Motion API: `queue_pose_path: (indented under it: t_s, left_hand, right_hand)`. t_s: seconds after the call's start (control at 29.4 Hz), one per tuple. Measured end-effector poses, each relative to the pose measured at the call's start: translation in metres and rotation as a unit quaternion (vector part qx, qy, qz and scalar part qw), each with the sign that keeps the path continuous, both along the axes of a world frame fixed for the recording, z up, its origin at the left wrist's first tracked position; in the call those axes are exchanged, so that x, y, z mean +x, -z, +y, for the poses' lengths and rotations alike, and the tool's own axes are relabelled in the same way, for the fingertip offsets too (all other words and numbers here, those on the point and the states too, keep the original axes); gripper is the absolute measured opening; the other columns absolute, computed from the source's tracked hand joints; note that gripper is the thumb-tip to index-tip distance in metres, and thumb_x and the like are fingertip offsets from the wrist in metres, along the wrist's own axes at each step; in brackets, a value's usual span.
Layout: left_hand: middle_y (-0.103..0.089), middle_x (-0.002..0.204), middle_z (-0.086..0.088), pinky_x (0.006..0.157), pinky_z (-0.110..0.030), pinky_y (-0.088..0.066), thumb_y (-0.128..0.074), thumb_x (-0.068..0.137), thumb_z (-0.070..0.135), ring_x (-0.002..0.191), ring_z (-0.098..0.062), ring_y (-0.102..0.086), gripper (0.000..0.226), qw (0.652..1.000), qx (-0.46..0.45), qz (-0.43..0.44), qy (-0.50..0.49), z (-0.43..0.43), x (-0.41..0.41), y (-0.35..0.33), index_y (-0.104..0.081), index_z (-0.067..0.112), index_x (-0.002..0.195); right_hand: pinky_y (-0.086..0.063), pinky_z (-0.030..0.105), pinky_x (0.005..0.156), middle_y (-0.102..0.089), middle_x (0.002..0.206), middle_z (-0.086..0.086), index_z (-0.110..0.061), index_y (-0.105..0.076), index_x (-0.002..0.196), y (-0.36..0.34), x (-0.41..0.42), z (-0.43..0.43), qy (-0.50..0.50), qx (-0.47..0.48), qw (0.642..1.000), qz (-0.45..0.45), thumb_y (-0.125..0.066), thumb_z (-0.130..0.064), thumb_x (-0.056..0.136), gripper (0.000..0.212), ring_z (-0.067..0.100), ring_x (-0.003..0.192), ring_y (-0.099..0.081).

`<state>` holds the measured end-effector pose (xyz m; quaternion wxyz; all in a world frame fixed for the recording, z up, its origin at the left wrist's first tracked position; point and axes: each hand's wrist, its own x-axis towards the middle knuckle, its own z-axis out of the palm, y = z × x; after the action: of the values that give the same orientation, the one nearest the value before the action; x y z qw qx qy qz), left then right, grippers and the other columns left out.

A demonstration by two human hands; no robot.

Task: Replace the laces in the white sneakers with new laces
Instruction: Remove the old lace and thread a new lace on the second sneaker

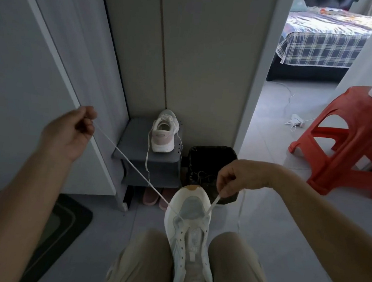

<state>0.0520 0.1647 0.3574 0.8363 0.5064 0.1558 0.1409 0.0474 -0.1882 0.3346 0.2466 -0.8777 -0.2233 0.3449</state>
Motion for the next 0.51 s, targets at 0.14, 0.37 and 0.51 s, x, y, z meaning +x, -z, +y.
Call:
queue_pose_path:
  t_s: [0.14, 0.37, 0.51]
  left_hand:
    - [-0.067, 0.060, 0.004, 0.052, -0.008, -0.046, -0.047, 0.096, 0.013, 0.048, 0.001, -0.054, 0.052, 0.999, 0.001, 0.028, 0.034, -0.008, 0.003, 0.015, -0.072, 0.016, 0.050]
    - [-0.067, 0.064, 0.003, 0.052, -0.009, -0.047, -0.050, 0.093, 0.011, 0.050, 0.000, -0.054, 0.020, 0.997, -0.002, 0.049, 0.061, -0.020, 0.011, 0.027, -0.066, 0.009, 0.082]
    - [-0.070, 0.079, -0.005, 0.057, -0.014, -0.052, -0.046, 0.094, 0.007, 0.057, -0.004, -0.061, 0.020, 0.990, 0.081, 0.031, 0.111, -0.036, 0.022, 0.020, -0.065, 0.004, 0.089]
  right_hand:
    - [-0.044, 0.022, 0.076, -0.060, 0.077, -0.005, -0.021, -0.065, 0.079, -0.004, 0.009, 0.002, 0.010, 0.013, 1.000, -0.020, -0.065, -0.025, 0.083, 0.006, 0.009, 0.076, -0.053]
    - [-0.036, 0.016, 0.062, -0.054, 0.066, -0.008, -0.021, -0.060, 0.066, -0.001, 0.029, -0.002, 0.066, 0.008, 0.997, -0.047, -0.068, -0.031, 0.080, 0.018, 0.005, 0.064, -0.047]
    - [-0.034, 0.015, 0.058, -0.052, 0.060, -0.009, -0.021, -0.059, 0.064, 0.004, 0.037, 0.001, 0.082, 0.007, 0.996, -0.044, -0.071, -0.033, 0.077, 0.021, 0.003, 0.058, -0.045]
